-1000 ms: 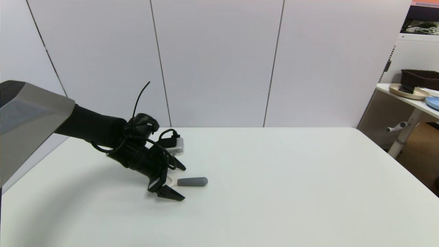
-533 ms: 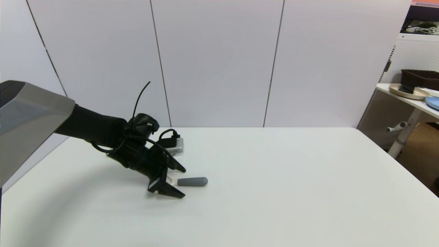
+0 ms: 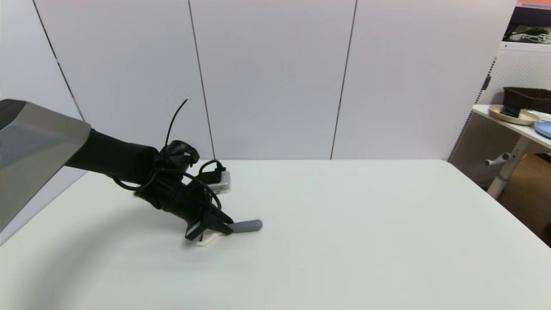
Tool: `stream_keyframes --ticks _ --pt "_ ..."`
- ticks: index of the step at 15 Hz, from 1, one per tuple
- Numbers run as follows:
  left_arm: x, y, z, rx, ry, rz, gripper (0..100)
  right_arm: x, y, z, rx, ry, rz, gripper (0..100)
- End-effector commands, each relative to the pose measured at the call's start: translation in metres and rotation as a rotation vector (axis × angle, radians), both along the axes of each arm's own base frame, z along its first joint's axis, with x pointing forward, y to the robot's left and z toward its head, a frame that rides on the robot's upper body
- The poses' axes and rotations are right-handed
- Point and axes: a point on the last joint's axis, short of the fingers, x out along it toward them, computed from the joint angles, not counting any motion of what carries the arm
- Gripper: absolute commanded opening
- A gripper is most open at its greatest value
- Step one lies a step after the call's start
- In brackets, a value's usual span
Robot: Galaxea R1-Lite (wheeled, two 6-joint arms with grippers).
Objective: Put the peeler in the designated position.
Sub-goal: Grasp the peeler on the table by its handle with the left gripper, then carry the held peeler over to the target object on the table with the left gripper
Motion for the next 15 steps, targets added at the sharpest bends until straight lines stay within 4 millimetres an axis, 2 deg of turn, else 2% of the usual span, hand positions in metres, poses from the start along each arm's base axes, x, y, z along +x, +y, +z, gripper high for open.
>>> stream_keyframes --ticks 1,3,6,8,11,13,15 --pt "-0.011 0.002 0.024 -0.008 -0.035 -0.007 0 0.0 0.0 0.0 0.0 0.0 0.0 100" --pt "-0.02 0.009 0.041 0.006 -0.043 0.013 0 0.0 0.0 0.0 0.0 0.0 0.0 100" --pt "-0.015 0.039 0.078 0.061 -0.174 0.126 0 0.0 0.0 0.0 0.0 0.0 0.0 100" --pt "-0.001 0.064 0.095 0.092 -0.251 0.228 0 0.0 0.0 0.0 0.0 0.0 0.0 100" --pt "0.023 0.089 0.11 0.207 -0.341 0.351 0 0.0 0.0 0.0 0.0 0.0 0.0 100" --pt "0.038 0.107 0.116 0.303 -0.387 0.392 0 0.0 0.0 0.0 0.0 0.0 0.0 100" --pt "0.055 0.123 0.112 0.373 -0.406 0.416 0 0.0 0.0 0.0 0.0 0.0 0.0 100"
